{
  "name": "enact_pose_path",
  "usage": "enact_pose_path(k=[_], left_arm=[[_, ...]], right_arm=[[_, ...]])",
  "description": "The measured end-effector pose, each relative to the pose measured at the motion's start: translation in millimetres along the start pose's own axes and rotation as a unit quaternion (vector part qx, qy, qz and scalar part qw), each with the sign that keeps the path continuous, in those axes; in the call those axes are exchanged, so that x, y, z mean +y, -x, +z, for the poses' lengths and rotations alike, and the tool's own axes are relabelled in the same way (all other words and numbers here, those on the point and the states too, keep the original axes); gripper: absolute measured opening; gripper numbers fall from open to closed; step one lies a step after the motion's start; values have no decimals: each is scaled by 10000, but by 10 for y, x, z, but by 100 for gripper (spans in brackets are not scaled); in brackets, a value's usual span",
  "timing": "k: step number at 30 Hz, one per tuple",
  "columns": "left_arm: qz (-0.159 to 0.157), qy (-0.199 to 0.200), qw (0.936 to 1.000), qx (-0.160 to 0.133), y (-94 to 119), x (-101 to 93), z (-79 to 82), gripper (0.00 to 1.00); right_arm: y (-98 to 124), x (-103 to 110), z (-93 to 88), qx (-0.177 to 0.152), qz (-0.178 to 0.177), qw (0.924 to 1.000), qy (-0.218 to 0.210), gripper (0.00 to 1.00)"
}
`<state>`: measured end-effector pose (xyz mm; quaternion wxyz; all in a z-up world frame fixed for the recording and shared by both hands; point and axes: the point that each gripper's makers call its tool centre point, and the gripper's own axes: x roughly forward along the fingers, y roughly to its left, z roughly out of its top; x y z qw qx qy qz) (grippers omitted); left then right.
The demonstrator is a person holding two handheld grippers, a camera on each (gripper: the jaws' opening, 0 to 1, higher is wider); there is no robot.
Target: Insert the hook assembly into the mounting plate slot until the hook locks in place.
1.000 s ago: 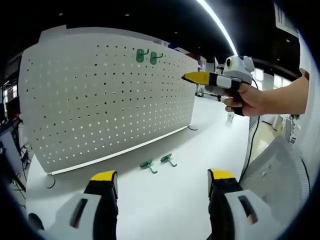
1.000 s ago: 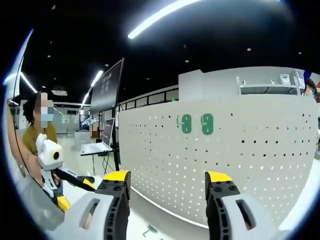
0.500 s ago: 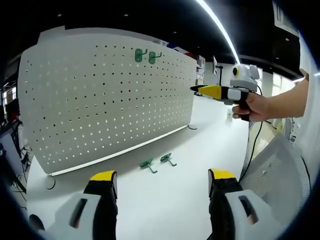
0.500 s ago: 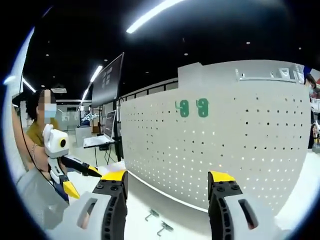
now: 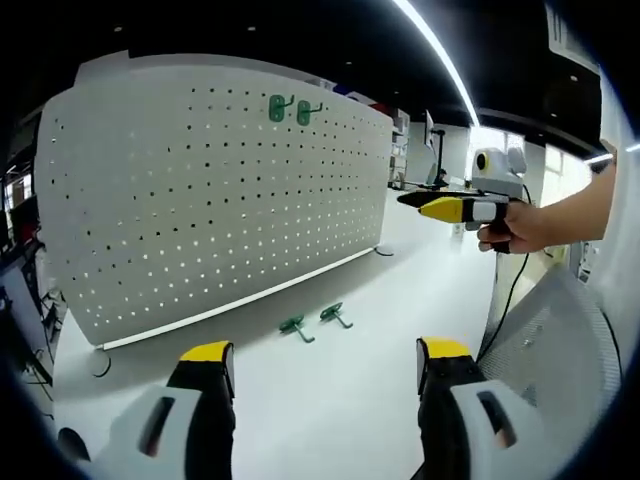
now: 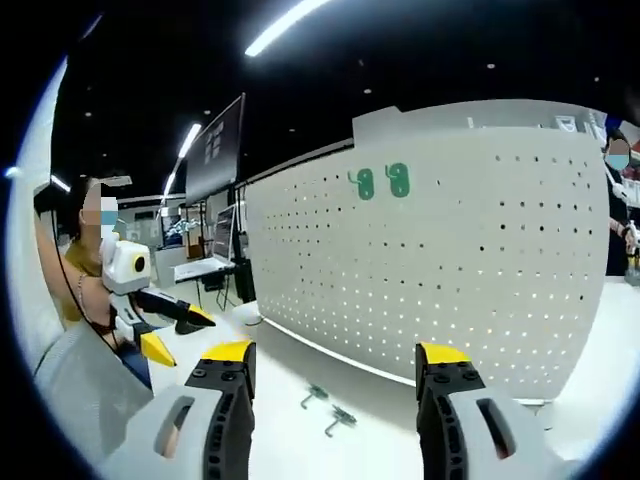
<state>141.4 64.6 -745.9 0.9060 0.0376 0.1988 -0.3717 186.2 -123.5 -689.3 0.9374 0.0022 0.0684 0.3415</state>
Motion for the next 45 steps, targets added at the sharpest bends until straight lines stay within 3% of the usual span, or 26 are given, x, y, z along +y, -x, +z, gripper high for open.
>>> enact_pose_path(k=[21,45], left_arm=[[-21,46,9999,144,24,34,-132,76],[-107,-9,9992,386,107,68,-288,76]], right_arm=[[263,67,-398,532,214,9980,-259,64],[489,55,-683,932,128,9949,-368,64]])
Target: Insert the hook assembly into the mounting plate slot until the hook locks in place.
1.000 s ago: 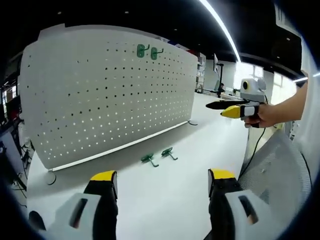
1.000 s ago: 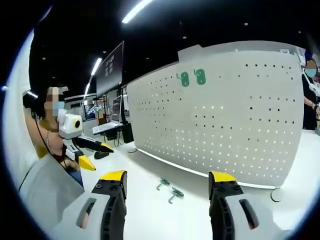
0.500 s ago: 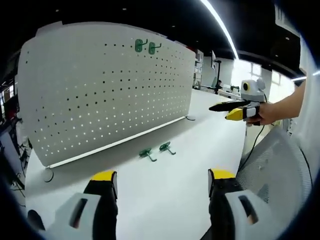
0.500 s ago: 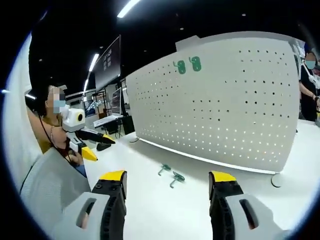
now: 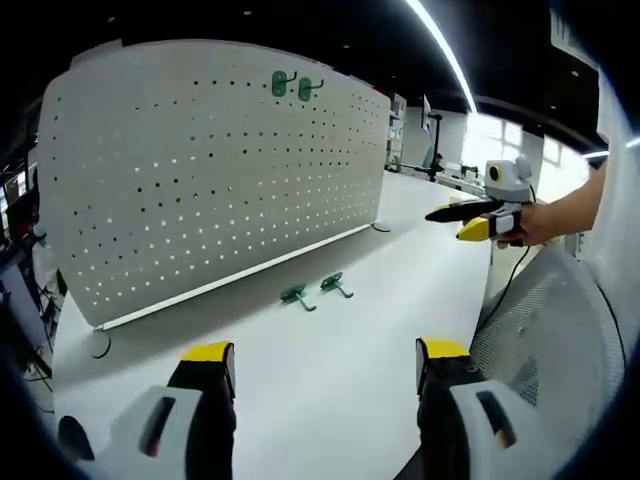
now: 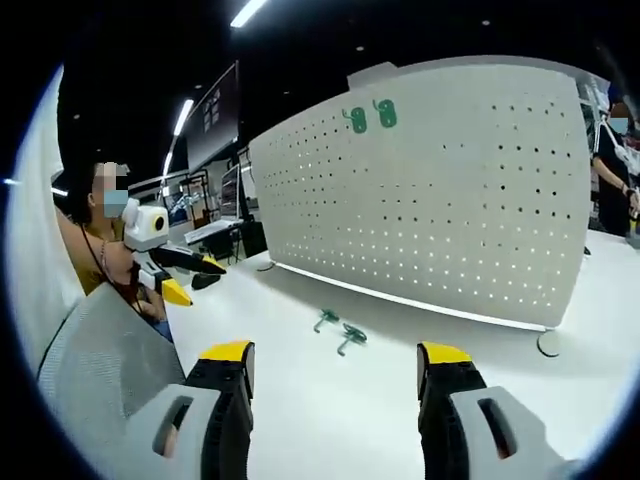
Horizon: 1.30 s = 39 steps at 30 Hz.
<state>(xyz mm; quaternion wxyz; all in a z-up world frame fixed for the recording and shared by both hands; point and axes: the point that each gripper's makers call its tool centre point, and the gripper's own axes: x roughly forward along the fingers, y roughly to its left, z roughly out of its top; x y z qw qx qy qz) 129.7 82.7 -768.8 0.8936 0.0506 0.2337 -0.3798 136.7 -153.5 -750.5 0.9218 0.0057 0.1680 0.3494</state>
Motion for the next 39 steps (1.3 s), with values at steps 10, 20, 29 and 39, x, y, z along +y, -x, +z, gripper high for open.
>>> enact_pose_path(k=[10,20,29,39], left_arm=[[-92,-77,9999,-13,-59,-18,93,75],[-362,-597,9972,263,-264,-15,129,75],[-682,-1213,9877,715,-450,-70,59,74],[-948,-1549,9784,989,-652,-57,98,74]], right_arm=[[-26,14,8,5,43,10000,13,64],[-33,25,-7,13,65,10000,-42,64],[-22,22,5,-25,50,9999,-141,63],[0,41,-35,25,91,9998,-187,62]])
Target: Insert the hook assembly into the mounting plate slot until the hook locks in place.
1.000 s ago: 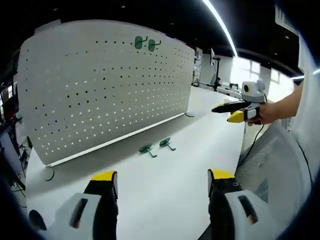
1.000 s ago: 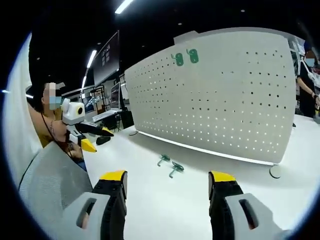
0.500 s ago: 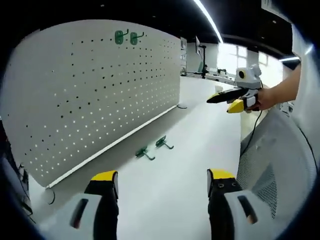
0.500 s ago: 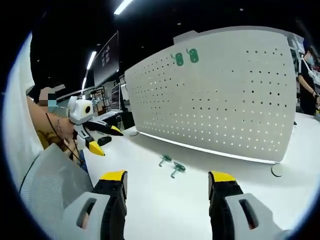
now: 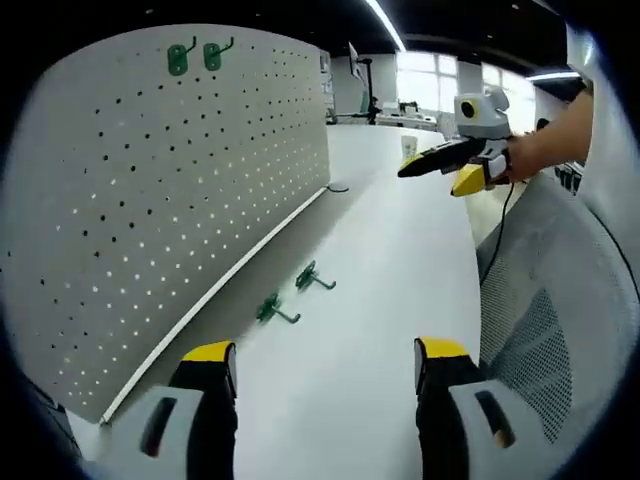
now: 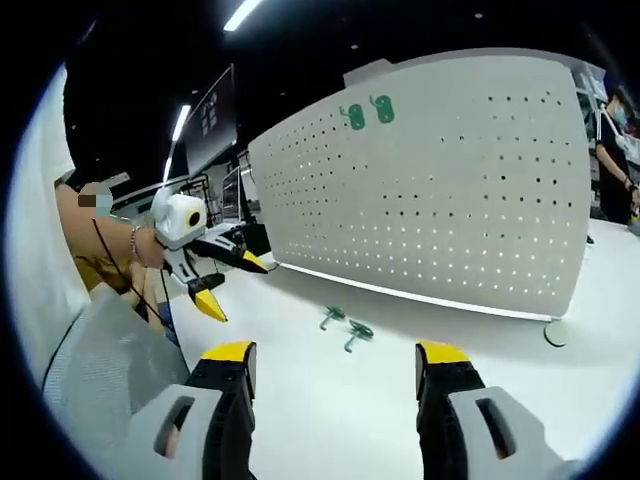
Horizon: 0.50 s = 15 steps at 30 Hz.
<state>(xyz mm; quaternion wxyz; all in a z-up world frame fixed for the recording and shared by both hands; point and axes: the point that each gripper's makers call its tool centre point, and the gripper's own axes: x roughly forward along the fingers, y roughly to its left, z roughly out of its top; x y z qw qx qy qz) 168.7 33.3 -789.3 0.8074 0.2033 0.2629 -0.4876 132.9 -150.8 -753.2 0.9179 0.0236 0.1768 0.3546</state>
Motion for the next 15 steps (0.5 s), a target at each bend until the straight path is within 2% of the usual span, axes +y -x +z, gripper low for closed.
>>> enact_pose_path(k=[4,15], left_arm=[[-117,75,9999,16,-51,13,47,75],[-340,-306,9984,339,-240,64,54,75]], right_arm=[[-1,14,-12,5,17,10000,-6,61],[-32,56,-26,81,135,9999,49,61]])
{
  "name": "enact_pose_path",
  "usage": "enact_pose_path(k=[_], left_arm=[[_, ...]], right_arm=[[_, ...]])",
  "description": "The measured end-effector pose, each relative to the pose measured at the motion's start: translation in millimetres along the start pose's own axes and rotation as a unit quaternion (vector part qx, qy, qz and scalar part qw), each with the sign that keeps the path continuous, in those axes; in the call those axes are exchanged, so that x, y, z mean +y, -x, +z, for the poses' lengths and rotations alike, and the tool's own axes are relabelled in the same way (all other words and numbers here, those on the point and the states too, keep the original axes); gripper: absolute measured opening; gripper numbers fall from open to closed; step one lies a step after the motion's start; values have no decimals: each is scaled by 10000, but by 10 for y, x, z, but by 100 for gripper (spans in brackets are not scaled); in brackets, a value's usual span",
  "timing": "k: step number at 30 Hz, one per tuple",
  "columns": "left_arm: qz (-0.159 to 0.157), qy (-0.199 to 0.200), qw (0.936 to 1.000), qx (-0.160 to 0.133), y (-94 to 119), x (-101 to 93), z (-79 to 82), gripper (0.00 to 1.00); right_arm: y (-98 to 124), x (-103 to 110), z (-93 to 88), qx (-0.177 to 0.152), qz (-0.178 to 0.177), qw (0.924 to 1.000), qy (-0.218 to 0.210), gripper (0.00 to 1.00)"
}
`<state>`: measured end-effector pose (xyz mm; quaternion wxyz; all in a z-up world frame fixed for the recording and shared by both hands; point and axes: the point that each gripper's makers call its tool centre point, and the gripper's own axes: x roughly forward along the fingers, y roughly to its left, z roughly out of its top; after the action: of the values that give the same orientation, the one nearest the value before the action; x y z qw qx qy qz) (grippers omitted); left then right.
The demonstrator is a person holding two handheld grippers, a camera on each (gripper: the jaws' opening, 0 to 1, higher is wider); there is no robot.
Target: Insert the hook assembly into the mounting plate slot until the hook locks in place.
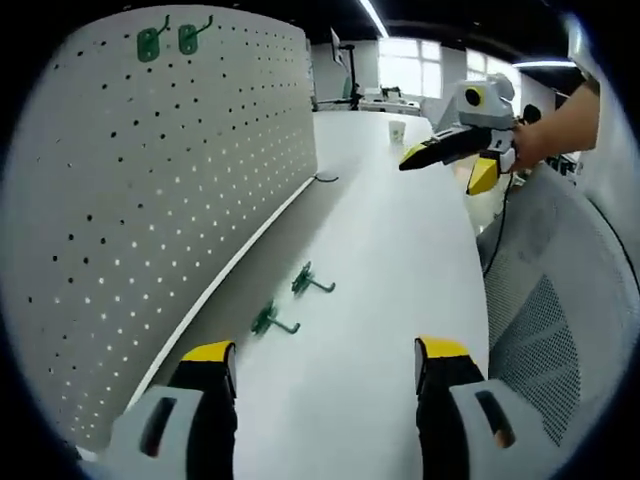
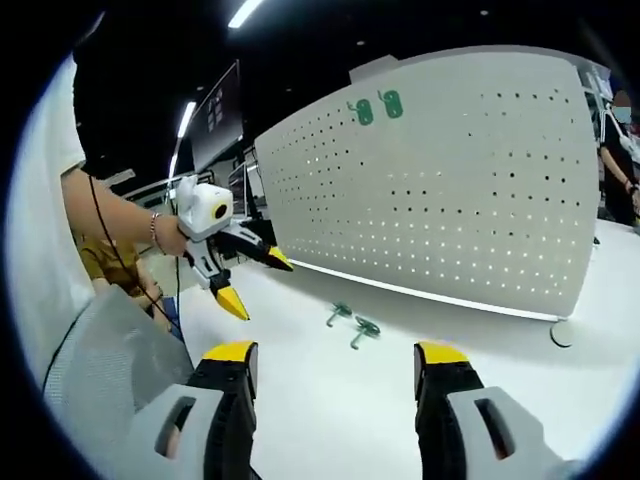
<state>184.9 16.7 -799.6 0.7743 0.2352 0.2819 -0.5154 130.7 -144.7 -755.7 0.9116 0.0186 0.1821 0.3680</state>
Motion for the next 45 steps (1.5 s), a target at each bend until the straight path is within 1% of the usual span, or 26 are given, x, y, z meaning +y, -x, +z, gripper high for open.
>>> enact_pose_path(k=[8,16,21,24,27,30,33,36,39,43,45], left_arm=[[-163,-237,9994,175,-102,88,18,75],[-284,-475,9978,360,-205,174,9,75],[-353,-624,9962,504,-274,212,-28,75],[-398,-710,9947,628,-325,246,-76,75],[-451,-774,9937,677,-354,263,-79,74],[-499,-947,9911,789,-411,307,-108,74],[-552,-1009,9898,842,-452,329,-107,74],[-640,-1189,9859,989,-491,336,-141,74],[-703,-1190,9853,1008,-517,343,-135,74],[-840,-1301,9813,1140,-569,349,-183,74],[-850,-1381,9791,1226,-593,376,-219,74]], right_arm=[[14,7,-6,13,4,10000,0,61],[35,17,-57,68,-7,10000,-14,62],[42,38,-73,111,5,9999,0,62],[64,39,-64,137,8,9999,47,62],[91,22,-65,141,-2,9999,54,62],[113,15,-73,146,-20,9999,34,62],[129,15,-89,158,-32,9999,12,62],[146,15,-94,157,-59,9999,33,62],[153,19,-94,159,-66,9998,25,62],[158,29,-93,167,-59,9998,36,62],[160,25,-99,176,-65,9998,37,62]])
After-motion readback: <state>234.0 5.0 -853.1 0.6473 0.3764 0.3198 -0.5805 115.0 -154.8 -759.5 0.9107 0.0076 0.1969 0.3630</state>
